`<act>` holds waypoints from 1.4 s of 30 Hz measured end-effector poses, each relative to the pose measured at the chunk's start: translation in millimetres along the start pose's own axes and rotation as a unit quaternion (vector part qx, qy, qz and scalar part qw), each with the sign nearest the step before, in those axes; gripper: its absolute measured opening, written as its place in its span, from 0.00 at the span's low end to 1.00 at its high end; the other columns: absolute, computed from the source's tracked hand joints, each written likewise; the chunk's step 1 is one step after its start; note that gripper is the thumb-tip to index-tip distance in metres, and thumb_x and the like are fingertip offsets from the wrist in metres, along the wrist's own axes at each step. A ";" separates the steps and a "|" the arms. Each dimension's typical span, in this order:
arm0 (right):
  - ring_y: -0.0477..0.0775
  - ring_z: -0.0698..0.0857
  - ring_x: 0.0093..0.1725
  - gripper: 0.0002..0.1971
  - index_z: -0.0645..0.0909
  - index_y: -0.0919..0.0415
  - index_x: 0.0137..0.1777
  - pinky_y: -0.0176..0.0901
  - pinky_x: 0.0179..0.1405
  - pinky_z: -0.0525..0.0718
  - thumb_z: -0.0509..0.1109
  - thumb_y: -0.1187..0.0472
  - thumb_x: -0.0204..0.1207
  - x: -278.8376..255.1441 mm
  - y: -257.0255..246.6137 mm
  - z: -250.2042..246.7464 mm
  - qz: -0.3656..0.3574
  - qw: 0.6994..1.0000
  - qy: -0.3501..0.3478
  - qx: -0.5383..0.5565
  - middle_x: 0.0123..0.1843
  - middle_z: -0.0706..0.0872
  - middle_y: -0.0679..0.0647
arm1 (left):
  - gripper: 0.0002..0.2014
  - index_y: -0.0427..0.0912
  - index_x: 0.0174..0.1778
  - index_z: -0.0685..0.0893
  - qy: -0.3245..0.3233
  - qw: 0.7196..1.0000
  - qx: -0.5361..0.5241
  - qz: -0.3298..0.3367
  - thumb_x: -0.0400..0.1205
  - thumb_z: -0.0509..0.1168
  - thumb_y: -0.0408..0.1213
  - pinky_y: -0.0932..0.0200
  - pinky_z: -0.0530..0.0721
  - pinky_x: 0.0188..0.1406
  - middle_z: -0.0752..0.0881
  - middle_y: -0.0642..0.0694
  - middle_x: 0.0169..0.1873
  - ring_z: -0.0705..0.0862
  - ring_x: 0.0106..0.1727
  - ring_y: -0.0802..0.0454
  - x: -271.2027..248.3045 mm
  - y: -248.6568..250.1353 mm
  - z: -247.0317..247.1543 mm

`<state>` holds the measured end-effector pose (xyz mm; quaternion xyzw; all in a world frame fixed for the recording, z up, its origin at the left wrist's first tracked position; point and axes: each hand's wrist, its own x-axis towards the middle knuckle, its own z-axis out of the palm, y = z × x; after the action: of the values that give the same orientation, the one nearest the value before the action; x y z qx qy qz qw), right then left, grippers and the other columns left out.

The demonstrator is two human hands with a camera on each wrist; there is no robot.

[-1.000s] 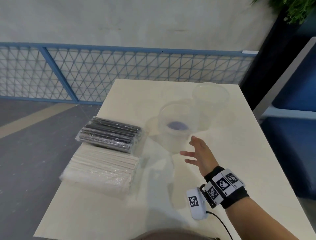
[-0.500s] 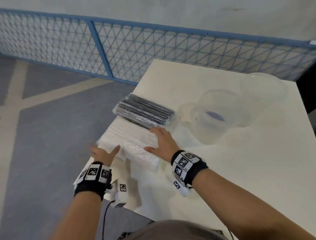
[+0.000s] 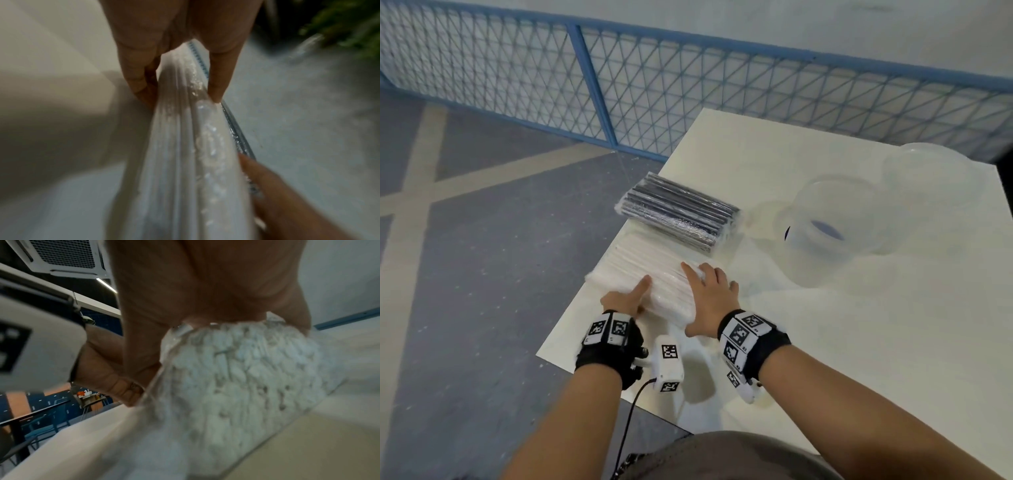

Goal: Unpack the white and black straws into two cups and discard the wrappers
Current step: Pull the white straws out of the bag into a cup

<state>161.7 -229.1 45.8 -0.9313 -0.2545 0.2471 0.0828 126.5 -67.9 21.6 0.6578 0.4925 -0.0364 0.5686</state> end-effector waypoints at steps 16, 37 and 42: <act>0.61 0.68 0.73 0.59 0.42 0.44 0.81 0.60 0.70 0.72 0.80 0.52 0.56 -44.4 17.9 -18.8 -0.017 0.950 0.155 0.271 0.76 0.62 0.57 | 0.33 0.35 0.56 0.74 -0.108 0.950 -0.008 0.291 0.61 0.82 0.41 0.70 0.84 0.41 0.86 0.46 0.44 0.86 0.45 0.53 -82.7 26.3 21.6; 0.51 0.83 0.57 0.27 0.74 0.42 0.55 0.44 0.55 0.84 0.72 0.71 0.61 -115.1 108.9 -33.8 0.000 0.781 0.245 0.575 0.54 0.84 0.43 | 0.42 0.46 0.48 0.86 -0.475 0.834 0.065 0.273 0.35 0.86 0.50 0.57 0.86 0.51 0.92 0.51 0.43 0.89 0.50 0.54 -85.1 90.0 87.9; 0.44 0.84 0.59 0.41 0.61 0.43 0.73 0.33 0.56 0.82 0.77 0.69 0.67 -133.0 109.9 -47.5 -0.041 0.784 0.425 0.450 0.64 0.81 0.45 | 0.41 0.48 0.48 0.87 -0.449 0.835 0.108 0.301 0.36 0.85 0.53 0.46 0.82 0.62 0.90 0.47 0.50 0.87 0.56 0.51 -91.3 90.1 95.9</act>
<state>133.6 -393.1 111.7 -0.7879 -0.0919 -0.0911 0.6021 191.0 -186.6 107.6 0.7420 -0.0456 -0.2078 0.6357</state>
